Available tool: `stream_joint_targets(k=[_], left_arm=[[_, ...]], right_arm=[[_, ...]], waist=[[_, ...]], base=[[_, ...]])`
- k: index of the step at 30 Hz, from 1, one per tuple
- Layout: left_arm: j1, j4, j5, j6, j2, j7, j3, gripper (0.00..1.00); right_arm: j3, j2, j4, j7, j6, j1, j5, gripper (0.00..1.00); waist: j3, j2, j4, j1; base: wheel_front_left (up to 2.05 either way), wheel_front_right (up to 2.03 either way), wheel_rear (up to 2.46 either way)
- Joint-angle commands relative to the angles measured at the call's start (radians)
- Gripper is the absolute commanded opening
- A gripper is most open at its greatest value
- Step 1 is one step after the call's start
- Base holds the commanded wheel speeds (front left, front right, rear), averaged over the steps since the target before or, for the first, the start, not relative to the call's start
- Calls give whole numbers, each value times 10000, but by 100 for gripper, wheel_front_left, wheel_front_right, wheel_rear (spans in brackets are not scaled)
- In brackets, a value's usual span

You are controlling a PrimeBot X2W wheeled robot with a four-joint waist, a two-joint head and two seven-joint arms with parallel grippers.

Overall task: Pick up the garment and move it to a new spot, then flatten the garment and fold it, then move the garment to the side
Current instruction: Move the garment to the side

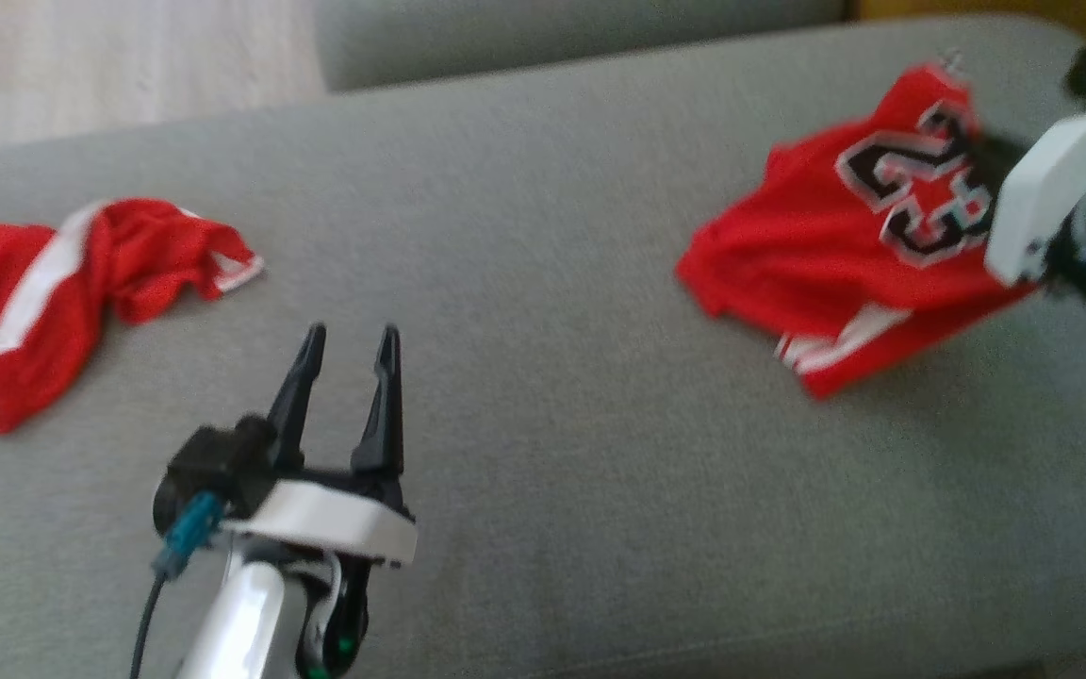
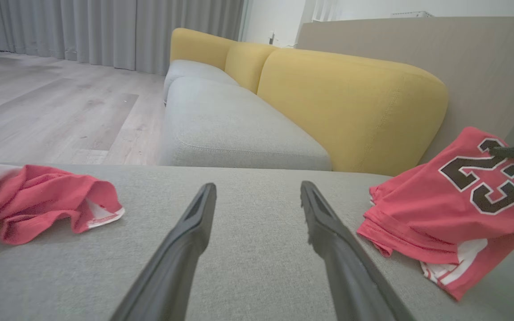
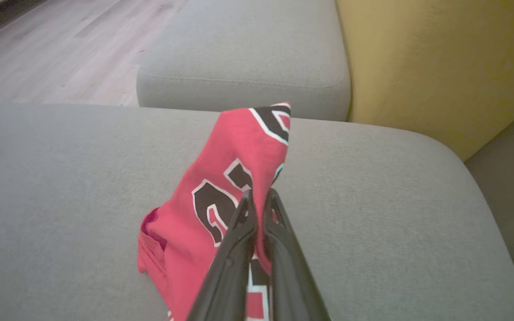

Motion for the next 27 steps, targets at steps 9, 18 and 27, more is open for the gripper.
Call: stream_joint_targets(k=[9, 18, 27], left_arm=[[-1714, -183, 584, -39, 8, -78, 148, 100], [-2388, -121, 1087, -175, 8, -78, 238, 100], [-2486, -74, 915, -213, 8, -78, 210, 100]], right_arm=[[391, -1163, 1164, -1184, 75, -2125, 247, 0], [144, -1241, 3665, -2043, 75, -3899, -483, 0], [466, -433, 4982, -3207, 75, -4481, -1573, 100]], waist=[[2591, 0, -937, 0], [3852, 0, -1136, 0], [3603, 0, -1081, 0]], base=[[0, 0, 0], [0, 0, 0], [0, 0, 0]])
